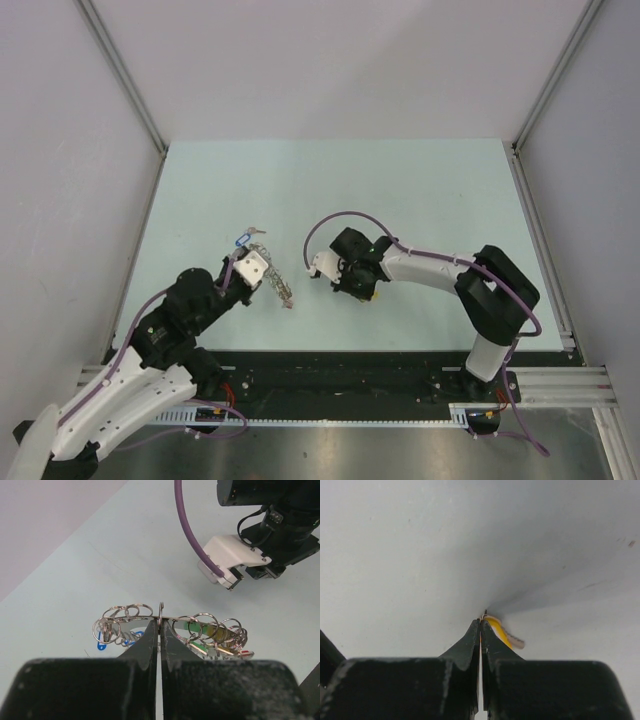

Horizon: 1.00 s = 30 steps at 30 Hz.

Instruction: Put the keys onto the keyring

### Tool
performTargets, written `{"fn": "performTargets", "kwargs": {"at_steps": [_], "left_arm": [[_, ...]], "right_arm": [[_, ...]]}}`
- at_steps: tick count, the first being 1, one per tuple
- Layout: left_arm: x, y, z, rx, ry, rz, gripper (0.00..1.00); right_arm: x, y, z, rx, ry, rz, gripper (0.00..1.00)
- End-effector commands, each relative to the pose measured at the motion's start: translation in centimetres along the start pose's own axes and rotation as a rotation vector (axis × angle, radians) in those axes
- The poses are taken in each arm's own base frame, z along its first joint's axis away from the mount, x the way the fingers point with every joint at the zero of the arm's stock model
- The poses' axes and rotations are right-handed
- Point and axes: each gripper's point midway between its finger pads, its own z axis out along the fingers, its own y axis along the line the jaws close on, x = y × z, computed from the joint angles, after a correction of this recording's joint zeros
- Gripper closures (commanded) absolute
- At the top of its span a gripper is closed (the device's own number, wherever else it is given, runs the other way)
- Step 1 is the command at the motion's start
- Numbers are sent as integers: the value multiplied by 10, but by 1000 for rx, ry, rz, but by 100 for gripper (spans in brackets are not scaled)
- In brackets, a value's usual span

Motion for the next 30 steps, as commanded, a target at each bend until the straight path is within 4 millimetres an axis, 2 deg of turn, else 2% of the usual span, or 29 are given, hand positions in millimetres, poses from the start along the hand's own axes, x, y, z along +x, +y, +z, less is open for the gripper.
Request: {"fn": "performTargets", "kwargs": {"at_steps": [1,4,6,13,14,15,17,18,20,22,30], "left_arm": [[-19,10,2,-44,-75,-30,100],[-17,8,4,-36,-66,-28,100],[-18,7,4,-29,-68,-27,100],[-15,6,6,-22,-58,-27,100],[-16,5,6,-20,-60,-25,100],[-16,5,6,-18,-61,-25,100],[-17,5,7,-17,-62,-25,100],[-16,5,7,-17,-61,-27,100],[-15,4,7,-16,-58,-25,100],[-15,4,8,-14,-59,-26,100],[-14,3,9,-11,-53,-26,99]], "right_arm": [[-37,-16,6,29,-108,-40,100],[-42,-20,7,40,-122,-41,95],[-45,-19,4,29,-136,-36,88],[-56,-16,-28,-31,-260,27,69],[-57,-12,-31,-54,-286,33,62],[-64,-19,-41,-32,-341,42,62],[-59,-13,-40,-61,-371,65,62],[-63,-18,-47,-43,-416,69,62],[-52,-14,-40,-53,-422,89,62],[-52,-19,-41,-31,-451,98,64],[-37,-23,-21,-18,-453,164,68]]}}
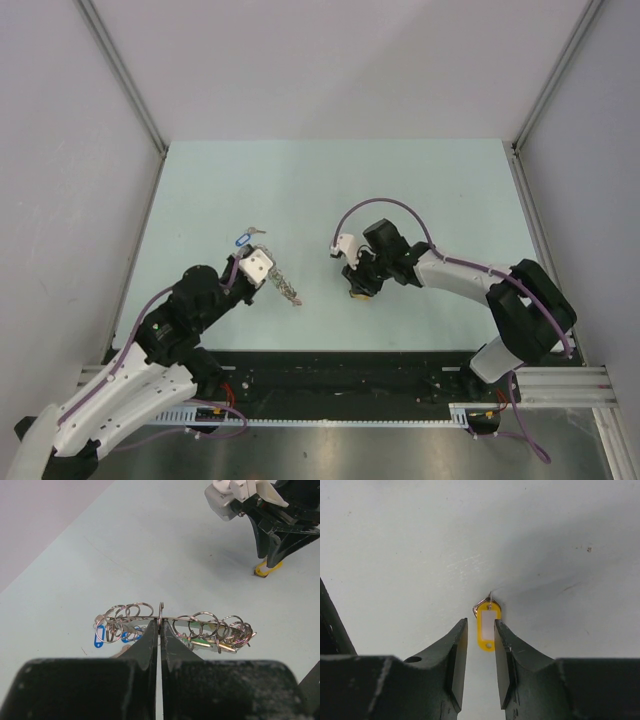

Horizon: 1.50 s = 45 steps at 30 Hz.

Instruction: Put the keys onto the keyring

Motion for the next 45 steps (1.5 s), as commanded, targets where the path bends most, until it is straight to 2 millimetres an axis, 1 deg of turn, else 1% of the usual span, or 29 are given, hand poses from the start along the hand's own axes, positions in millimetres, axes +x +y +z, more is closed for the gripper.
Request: {"fn": "performTargets", "kwargs": {"at_steps": [1,3,7,11,17,20,22,32,34,40,45], "left_arm": [[-22,6,1,-19,-87,-27,99],[-21,6,2,-20,-84,-27,99],[-22,6,2,-20,-84,-27,99],[-21,6,3,-19,-83,-27,99],[-22,5,3,-13,-85,-28,99],[-22,4,3,-10,-84,-30,99],[-22,4,4,-9,-83,-30,99],[-21,3,5,-6,-76,-29,99],[-21,3,5,-4,-76,-28,99],[-21,3,5,-4,-76,-29,99],[-21,3,4,-3,-77,-29,99]], "right_arm": [[-15,-10,6,31,-82,20,69],[-18,-12,6,44,-97,26,69],[-18,-18,8,77,-100,74,69],[-15,-16,11,74,-92,134,70],[-5,-10,16,84,-62,221,69],[-5,-9,16,90,-71,252,69],[-1,-8,19,86,-60,259,70],[0,-7,28,68,-65,260,73],[-1,-6,29,65,-65,259,75],[3,-5,30,65,-51,264,80],[6,-4,30,68,-35,266,80]]}}
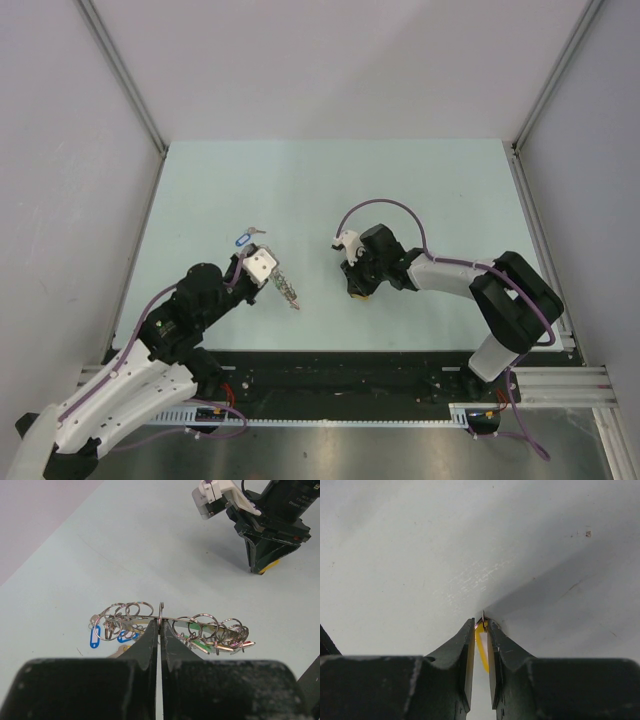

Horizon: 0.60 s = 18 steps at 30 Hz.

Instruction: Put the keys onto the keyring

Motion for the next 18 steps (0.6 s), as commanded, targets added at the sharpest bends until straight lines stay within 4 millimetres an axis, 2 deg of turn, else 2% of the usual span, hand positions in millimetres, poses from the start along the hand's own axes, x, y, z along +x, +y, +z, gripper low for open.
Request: {"fn": "performTargets", "kwargs": {"at_steps": [1,15,18], "left_arm": [[-22,6,0,-20,-87,-27,99],[-24,6,-2,-19,-93,-29,99],[-24,6,-2,-19,-95,-27,99]], "right_arm": [[-1,1,3,4,-4,-5,80],[-3,-1,-2,36,-7,-1,80],[-4,0,-1,35,-8,-2,84]]}}
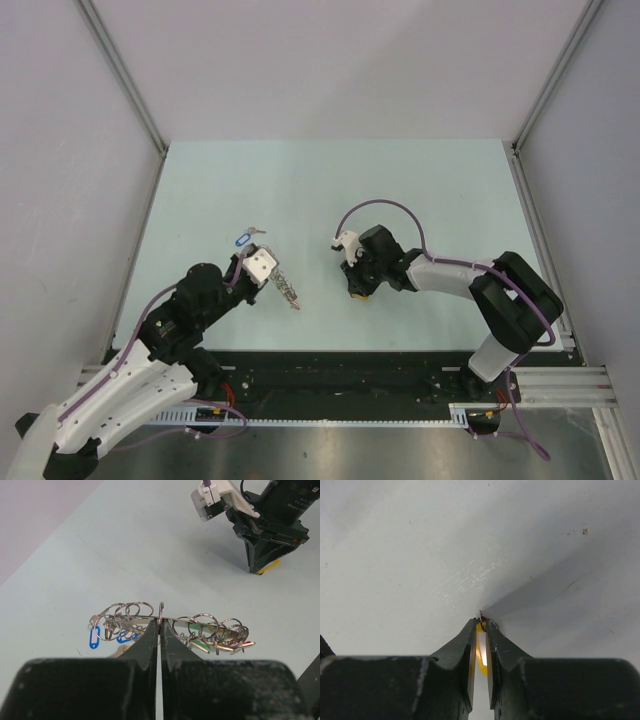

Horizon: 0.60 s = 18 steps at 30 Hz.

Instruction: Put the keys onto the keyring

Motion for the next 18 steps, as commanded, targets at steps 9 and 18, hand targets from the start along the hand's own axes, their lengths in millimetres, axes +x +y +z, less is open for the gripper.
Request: {"fn": "performTargets", "kwargs": {"at_steps": [9,18], "left_arm": [[-24,6,-1,-19,-94,-29,99],[-26,0,0,16,-103,-20,100]], "right_arm": [[-3,1,-1,14,-11,-1,91],[-18,4,-19,26,-52,-60,100]]}}
